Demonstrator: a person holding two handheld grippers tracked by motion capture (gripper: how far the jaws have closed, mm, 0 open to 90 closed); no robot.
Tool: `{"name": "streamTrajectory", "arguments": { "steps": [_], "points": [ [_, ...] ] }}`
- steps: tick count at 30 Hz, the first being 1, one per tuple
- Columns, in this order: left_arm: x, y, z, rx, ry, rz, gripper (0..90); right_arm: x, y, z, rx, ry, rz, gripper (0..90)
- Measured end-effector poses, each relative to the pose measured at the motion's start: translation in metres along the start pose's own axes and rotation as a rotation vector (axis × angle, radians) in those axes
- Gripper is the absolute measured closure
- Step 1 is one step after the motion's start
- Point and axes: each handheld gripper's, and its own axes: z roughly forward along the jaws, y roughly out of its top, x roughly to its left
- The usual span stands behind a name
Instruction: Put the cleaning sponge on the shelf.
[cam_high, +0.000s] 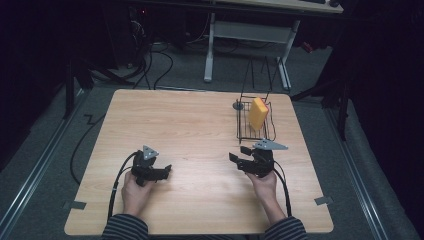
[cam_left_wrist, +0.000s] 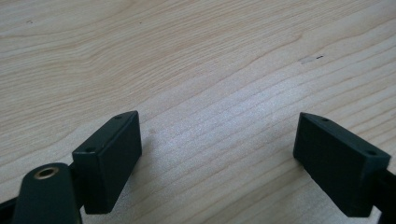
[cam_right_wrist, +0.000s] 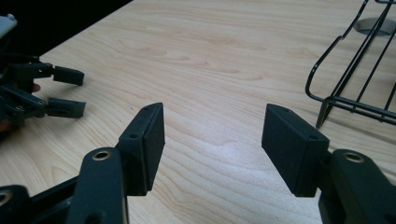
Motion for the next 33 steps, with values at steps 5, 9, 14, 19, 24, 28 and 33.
{"name": "streamTrajectory", "arguments": {
  "steps": [5, 9, 14, 19, 24, 28, 33],
  "points": [
    [0.0, 0.0, 0.0, 0.0, 0.0, 0.0, 15.9, -0.003, -0.005, 0.008, 0.029, -0.004, 0.0, 39.8],
    [0.0, 0.0, 0.0, 0.0, 0.0, 0.0, 15.9, -0.004, -0.007, 0.013, 0.047, -0.008, 0.005, 39.8],
    [0.0, 0.0, 0.0, 0.0, 0.0, 0.0, 15.9, -0.006, -0.012, 0.021, 0.077, -0.012, 0.017, 39.8],
    [0.0, 0.0, 0.0, 0.0, 0.0, 0.0, 15.9, -0.008, -0.017, 0.029, 0.1, -0.028, 0.014, 39.7],
    [0.0, 0.0, 0.0, 0.0, 0.0, 0.0, 15.9, -0.01, -0.021, 0.034, 0.114, -0.05, -0.002, 39.6],
    [0.0, 0.0, 0.0, 0.0, 0.0, 0.0, 15.8, -0.011, -0.025, 0.039, 0.134, -0.072, -0.017, 39.3],
    [0.0, 0.0, 0.0, 0.0, 0.001, 0.002, 15.9, -0.01, -0.03, 0.046, 0.171, -0.103, -0.049, 38.6]
  ]
}}
